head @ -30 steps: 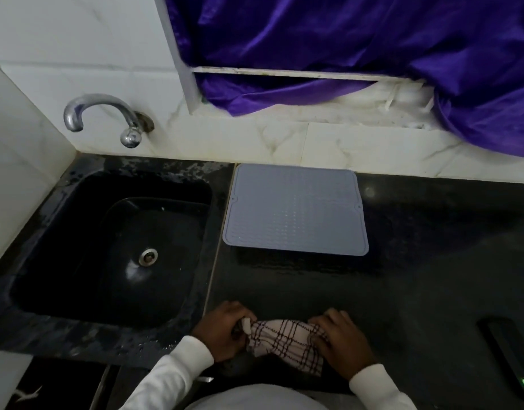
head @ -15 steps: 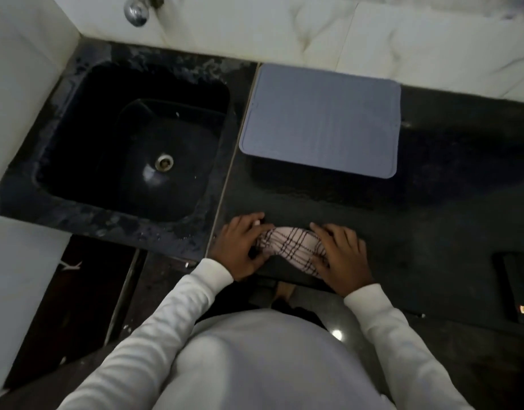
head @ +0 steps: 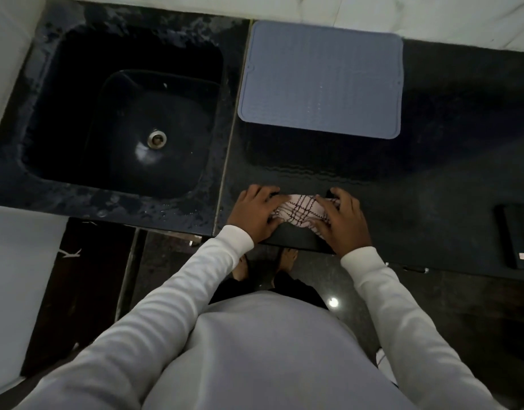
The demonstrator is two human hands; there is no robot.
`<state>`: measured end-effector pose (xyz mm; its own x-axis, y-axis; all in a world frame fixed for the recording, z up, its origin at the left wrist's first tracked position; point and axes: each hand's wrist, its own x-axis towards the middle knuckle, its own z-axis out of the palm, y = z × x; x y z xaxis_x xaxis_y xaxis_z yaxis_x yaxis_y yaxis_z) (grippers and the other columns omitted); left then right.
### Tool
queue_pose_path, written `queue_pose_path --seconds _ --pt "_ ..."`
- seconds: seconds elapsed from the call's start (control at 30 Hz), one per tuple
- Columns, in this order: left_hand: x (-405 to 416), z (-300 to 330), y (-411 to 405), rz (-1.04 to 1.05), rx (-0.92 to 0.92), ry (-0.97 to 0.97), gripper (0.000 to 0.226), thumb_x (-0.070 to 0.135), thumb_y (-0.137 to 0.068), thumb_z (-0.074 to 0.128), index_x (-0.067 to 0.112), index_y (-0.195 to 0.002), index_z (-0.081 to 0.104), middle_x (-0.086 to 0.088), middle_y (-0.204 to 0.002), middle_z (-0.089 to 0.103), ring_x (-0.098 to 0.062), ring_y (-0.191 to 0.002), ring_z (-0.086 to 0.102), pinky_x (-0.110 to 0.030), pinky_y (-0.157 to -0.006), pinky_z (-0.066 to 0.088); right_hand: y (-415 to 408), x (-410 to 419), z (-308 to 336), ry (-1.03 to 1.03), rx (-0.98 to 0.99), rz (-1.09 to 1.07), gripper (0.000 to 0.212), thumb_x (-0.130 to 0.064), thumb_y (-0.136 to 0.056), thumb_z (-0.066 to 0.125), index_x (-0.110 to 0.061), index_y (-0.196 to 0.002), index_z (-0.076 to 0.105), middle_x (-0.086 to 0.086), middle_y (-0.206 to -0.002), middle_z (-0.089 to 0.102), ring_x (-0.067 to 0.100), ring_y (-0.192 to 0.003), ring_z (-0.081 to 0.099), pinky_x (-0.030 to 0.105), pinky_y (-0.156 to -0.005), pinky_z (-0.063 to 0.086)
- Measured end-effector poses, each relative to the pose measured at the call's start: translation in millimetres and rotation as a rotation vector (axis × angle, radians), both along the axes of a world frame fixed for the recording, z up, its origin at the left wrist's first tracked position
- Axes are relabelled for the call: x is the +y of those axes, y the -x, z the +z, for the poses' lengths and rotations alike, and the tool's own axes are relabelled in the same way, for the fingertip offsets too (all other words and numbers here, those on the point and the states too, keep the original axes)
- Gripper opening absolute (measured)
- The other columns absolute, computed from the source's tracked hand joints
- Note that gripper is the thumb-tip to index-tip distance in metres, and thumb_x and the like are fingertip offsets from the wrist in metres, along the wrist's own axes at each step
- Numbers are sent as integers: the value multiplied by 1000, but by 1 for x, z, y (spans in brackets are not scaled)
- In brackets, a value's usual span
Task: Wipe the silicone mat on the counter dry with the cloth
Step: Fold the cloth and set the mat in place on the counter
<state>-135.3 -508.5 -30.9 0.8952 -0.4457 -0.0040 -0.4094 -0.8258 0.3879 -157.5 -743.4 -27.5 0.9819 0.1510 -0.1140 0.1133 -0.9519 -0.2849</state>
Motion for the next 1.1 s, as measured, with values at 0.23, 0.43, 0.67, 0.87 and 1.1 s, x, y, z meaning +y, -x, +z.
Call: queue_pose_path --seconds 0.23,0.43,0.67,0.87,1.1 --pt "20 7 -7 40 -33 139 47 23 -72 66 22 -119 66 -4 -104 62 -29 -98 53 -40 -70 54 -16 19 16 7 -124 25 31 -23 -82 66 -19 -112 65 6 -105 56 29 -93 51 40 -65 52" --pt "65 41 -31 171 -174 183 48 20 -66 75 23 -110 58 0 -105 63 -27 -91 54 -38 -71 51 -56 55 40 -77 -274 100 33 -22 -85 62 -20 -118 64 2 -105 59 25 -92 52 36 -69 48" --pt "133 70 -46 465 -277 66 39 36 -71 73 23 -105 60 -2 -109 59 -26 -91 58 -39 -71 51 -137 117 66 -247 -339 364 30 -26 -82 71 -25 -111 69 -6 -103 71 21 -93 57 39 -77 48" --pt "186 87 -44 772 -384 -4 38 24 -72 78 19 -106 60 -5 -108 58 -30 -90 58 -39 -70 52 -207 207 85 -330 -355 643 33 -17 -77 75 -24 -109 70 -6 -102 71 20 -88 56 35 -72 50" --pt "255 116 -39 1033 -394 -41 36 36 -75 64 16 -105 61 -8 -107 57 -32 -90 58 -43 -73 52 -258 332 111 -345 -406 892 30 -19 -77 73 -27 -105 68 -9 -104 64 18 -85 55 35 -66 48"
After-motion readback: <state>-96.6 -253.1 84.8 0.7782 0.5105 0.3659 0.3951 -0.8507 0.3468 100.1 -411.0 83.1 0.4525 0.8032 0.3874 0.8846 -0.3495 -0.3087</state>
